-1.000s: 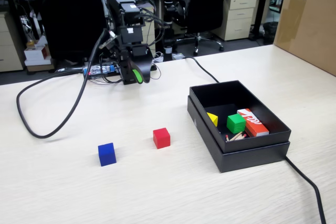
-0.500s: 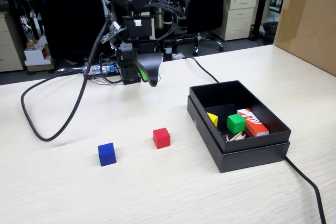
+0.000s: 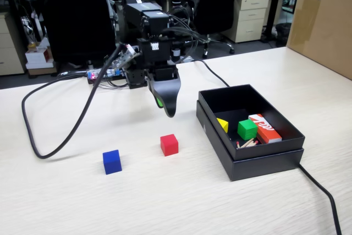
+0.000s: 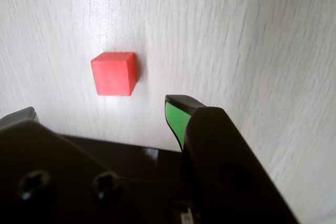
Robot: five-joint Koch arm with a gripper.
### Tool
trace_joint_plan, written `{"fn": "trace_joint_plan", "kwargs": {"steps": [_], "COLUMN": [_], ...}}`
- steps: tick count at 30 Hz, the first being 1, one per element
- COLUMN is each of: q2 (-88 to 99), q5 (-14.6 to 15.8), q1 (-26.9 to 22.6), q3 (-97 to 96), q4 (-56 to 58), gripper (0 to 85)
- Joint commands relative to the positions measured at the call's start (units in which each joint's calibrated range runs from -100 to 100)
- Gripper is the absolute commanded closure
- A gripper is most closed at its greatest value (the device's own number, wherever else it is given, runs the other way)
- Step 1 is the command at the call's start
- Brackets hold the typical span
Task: Put the red cube on top of the blue cube
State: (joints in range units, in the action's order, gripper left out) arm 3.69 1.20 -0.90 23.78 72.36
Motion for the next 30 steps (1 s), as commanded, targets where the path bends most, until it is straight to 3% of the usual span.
{"fn": "trace_joint_plan", "kwargs": {"steps": [1, 22, 30], "q2": [-5.01, -23.25, -26.58], "q5": [-0.05, 0.29, 0.24], "q1": [0.2, 0.1, 0.1], "q3": [6.68, 13.21, 15.48], "q4": [0.08, -2.68, -2.68], "gripper": [38.2, 38.3, 42.3]}}
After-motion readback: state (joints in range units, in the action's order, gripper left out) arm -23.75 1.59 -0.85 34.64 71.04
